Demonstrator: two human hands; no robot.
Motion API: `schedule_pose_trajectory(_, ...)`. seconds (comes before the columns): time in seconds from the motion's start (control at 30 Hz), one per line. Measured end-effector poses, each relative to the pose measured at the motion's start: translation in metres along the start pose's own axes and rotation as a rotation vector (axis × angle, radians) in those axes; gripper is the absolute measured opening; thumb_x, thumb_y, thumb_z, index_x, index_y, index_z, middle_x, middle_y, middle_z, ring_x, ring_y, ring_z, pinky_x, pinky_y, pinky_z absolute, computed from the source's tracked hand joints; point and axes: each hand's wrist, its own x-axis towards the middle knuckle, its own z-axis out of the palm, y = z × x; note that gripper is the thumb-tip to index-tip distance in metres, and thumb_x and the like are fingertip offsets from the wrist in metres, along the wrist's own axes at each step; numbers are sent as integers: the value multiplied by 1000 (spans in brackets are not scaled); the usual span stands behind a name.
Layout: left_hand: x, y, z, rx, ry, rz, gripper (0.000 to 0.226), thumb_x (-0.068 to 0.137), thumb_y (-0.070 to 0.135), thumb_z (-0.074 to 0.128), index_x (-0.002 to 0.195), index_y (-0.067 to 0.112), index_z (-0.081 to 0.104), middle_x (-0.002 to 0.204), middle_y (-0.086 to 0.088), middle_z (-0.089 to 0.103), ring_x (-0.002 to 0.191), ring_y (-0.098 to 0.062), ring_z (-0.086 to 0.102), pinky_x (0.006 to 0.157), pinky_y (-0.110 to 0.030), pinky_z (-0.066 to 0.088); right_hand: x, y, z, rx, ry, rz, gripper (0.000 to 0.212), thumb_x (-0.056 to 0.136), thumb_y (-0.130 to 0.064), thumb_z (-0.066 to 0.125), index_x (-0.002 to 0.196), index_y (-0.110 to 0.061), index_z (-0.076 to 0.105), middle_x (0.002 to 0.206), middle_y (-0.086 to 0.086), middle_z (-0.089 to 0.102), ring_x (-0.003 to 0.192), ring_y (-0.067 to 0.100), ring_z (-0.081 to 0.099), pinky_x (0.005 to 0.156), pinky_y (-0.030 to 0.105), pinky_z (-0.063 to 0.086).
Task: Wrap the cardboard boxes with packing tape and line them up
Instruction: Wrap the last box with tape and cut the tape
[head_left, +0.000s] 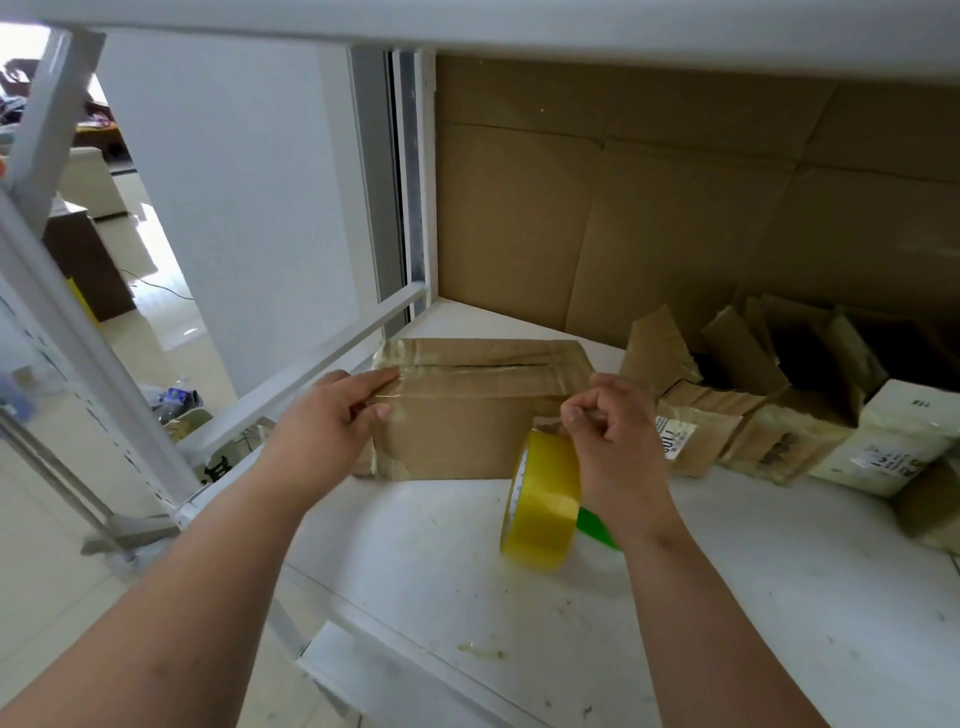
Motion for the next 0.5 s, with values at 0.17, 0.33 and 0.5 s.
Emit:
schedule_pose_trajectory(0.17, 0, -22, -2, 19, 45, -33, 43, 100, 12, 52, 136, 33, 58, 87, 16, 46, 84, -15, 51, 81, -30, 38, -1, -3, -3, 54, -11, 63, 17, 99, -20, 57, 82, -24, 61, 106, -17, 51, 94, -6, 53, 66, -1, 33)
schedule_pose_trajectory(0.33, 0, -11, 0, 77, 163, -166, 51, 98, 9, 42, 142, 34, 52, 109, -2, 55, 102, -24, 52, 90, -34, 41, -5, -12, 2, 79, -51, 99, 16, 97, -21, 58, 82, -23, 64, 93, -13, 66, 86, -2, 61, 68, 10, 39)
schedule_pose_trajectory(0.5, 2, -3, 10, -331, 117, -293, 55, 98, 24, 53, 149, 34, 37, 132, 9, 53, 125, -21, 53, 106, -41, 43, -18, -17, -1, 200, -99, 155, 15, 96, -18, 61, 82, -20, 66, 78, -10, 71, 79, -3, 65, 65, 8, 44)
